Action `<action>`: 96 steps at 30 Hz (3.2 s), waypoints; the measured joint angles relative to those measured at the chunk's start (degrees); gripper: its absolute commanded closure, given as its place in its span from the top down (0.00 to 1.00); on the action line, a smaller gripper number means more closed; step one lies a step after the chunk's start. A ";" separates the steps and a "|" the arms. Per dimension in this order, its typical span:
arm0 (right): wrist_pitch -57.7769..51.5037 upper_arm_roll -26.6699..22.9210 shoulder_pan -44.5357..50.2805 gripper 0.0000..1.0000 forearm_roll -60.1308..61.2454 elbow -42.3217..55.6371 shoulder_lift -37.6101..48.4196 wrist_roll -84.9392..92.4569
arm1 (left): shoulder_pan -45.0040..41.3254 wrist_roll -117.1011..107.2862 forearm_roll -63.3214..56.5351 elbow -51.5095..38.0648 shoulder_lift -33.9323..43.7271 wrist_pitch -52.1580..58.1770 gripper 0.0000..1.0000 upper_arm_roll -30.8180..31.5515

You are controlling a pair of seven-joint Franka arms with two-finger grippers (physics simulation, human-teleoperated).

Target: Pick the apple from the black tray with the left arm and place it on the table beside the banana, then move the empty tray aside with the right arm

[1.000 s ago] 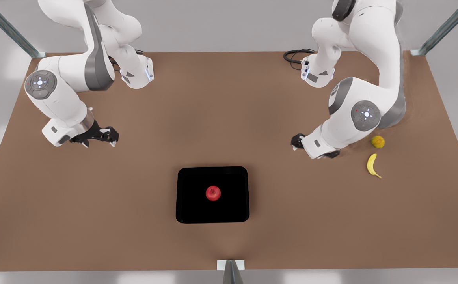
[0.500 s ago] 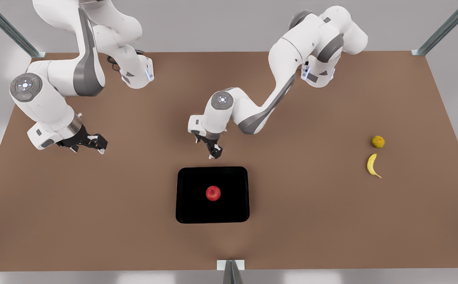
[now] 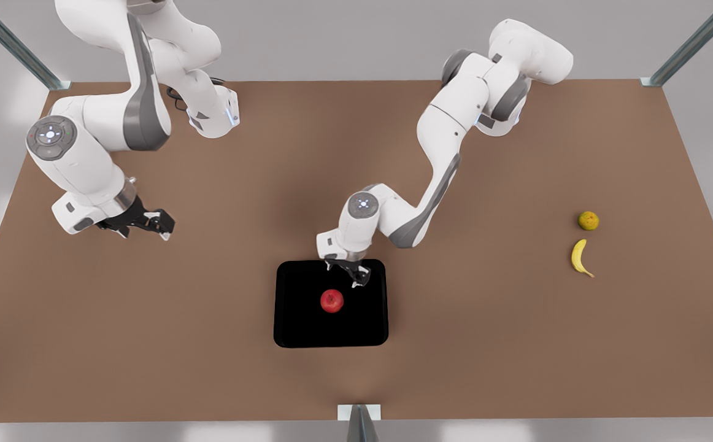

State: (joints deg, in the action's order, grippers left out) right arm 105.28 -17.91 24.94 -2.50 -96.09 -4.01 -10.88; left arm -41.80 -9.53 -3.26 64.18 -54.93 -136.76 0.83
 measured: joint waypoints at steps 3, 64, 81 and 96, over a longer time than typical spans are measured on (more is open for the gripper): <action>0.01 0.00 -0.17 1.00 0.00 0.00 0.00 -0.12 | 0.06 -1.48 1.71 -1.92 -2.92 -2.03 1.00 0.13; 0.28 -0.09 -0.02 1.00 0.17 0.00 -0.09 -0.77 | 0.41 -8.38 -14.09 -14.02 -18.11 -23.22 1.00 -1.62; 0.29 -0.10 -0.07 1.00 0.17 0.02 -0.10 -0.79 | 0.68 -8.02 -14.70 -13.70 -15.97 -21.93 0.77 -1.49; 0.29 -0.01 0.12 1.00 0.10 0.34 -0.53 -0.83 | 3.46 -6.01 -14.93 -7.94 -6.31 -15.80 0.76 1.18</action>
State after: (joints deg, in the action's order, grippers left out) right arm 105.57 -17.93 25.06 -2.40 -95.75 -4.54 -11.71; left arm -38.34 -15.54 -18.19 56.24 -61.23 -152.57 2.00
